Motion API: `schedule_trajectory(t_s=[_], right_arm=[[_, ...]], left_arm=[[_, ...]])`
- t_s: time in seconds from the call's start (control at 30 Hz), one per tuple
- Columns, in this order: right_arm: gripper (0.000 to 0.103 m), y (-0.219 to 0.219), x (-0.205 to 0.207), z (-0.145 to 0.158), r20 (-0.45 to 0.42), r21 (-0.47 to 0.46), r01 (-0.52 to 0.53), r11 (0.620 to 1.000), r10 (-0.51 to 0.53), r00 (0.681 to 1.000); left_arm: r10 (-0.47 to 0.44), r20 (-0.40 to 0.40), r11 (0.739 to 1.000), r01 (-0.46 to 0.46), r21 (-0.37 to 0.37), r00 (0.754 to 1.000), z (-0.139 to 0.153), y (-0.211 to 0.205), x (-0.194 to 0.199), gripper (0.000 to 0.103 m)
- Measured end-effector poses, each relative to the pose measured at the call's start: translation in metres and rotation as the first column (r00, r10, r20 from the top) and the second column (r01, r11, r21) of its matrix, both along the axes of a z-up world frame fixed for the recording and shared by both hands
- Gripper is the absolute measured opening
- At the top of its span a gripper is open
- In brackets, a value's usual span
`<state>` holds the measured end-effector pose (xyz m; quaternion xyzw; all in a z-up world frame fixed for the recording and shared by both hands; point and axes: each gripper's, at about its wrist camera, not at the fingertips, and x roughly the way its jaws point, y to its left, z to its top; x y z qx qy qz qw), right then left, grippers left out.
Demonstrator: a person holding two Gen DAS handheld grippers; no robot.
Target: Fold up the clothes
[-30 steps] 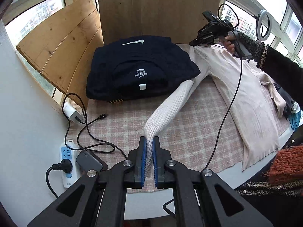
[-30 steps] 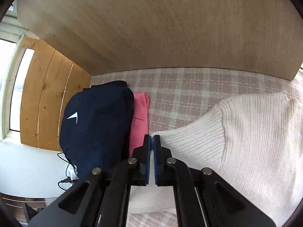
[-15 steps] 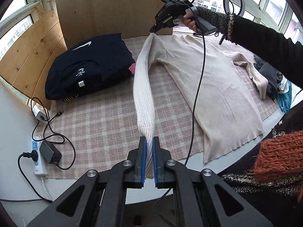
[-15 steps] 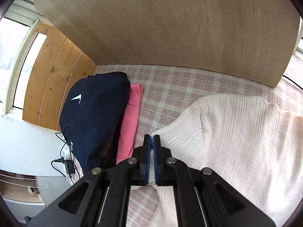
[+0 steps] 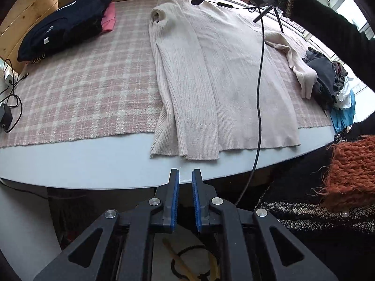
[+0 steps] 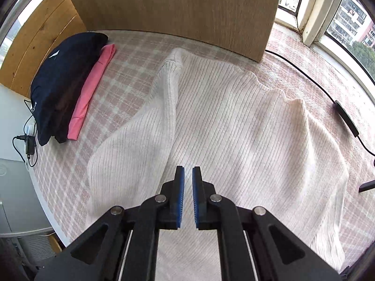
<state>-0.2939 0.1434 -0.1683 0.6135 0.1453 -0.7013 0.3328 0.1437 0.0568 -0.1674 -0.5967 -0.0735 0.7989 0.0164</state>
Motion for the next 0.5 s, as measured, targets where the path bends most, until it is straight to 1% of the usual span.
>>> schedule_trajectory(t_s=[0.03, 0.07, 0.1, 0.2, 0.27, 0.3, 0.33, 0.37, 0.4, 0.43, 0.5], right_arm=[[0.007, -0.004, 0.009, 0.004, 0.000, -0.013, -0.036, 0.999, 0.036, 0.999], [0.007, -0.010, 0.018, 0.007, 0.005, -0.027, -0.072, 0.997, 0.072, 0.997], [0.007, -0.016, 0.028, 0.011, 0.009, -0.041, -0.108, 0.993, 0.108, 0.994], [0.008, -0.033, 0.057, 0.021, 0.019, -0.083, -0.214, 0.973, 0.216, 0.976], [0.010, -0.048, 0.078, 0.021, 0.041, -0.100, -0.276, 0.956, 0.281, 0.959], [0.010, -0.056, 0.091, 0.020, 0.033, -0.097, -0.317, 0.943, 0.321, 0.946], [0.012, -0.065, 0.103, 0.020, 0.017, -0.087, -0.362, 0.928, 0.365, 0.931], [0.014, -0.073, 0.112, 0.016, 0.005, -0.059, -0.392, 0.918, 0.393, 0.920], [0.018, -0.082, 0.119, 0.012, -0.004, -0.023, -0.415, 0.910, 0.415, 0.910], [0.018, -0.090, 0.120, 0.006, 0.008, -0.004, -0.405, 0.914, 0.405, 0.914], [0.018, -0.101, 0.114, -0.003, 0.050, 0.012, -0.354, 0.935, 0.353, 0.934]], left_arm=[[0.022, 0.000, 1.000, -0.022, -0.007, 1.000, -0.003, -0.004, 0.001, 0.012], [0.024, -0.001, 1.000, -0.024, -0.005, 1.000, -0.008, -0.006, -0.003, 0.015], [0.020, -0.001, 1.000, -0.020, 0.001, 1.000, -0.013, -0.008, -0.009, 0.018], [-0.011, 0.003, 1.000, 0.011, 0.016, 1.000, -0.026, -0.009, -0.026, 0.020], [-0.048, 0.001, 0.999, 0.048, 0.016, 0.999, -0.031, -0.006, -0.034, 0.021], [-0.067, 0.000, 0.998, 0.067, 0.016, 0.998, -0.033, -0.004, -0.037, 0.021], [-0.080, 0.003, 0.997, 0.080, 0.012, 0.997, -0.036, -0.004, -0.040, 0.021], [-0.091, 0.009, 0.996, 0.091, 0.008, 0.996, -0.039, -0.003, -0.042, 0.021], [-0.103, 0.014, 0.995, 0.103, 0.004, 0.995, -0.042, -0.003, -0.044, 0.021], [-0.110, 0.019, 0.994, 0.110, 0.005, 0.994, -0.045, -0.003, -0.046, 0.021], [-0.124, 0.026, 0.992, 0.124, 0.014, 0.992, -0.050, -0.002, -0.047, 0.021]])
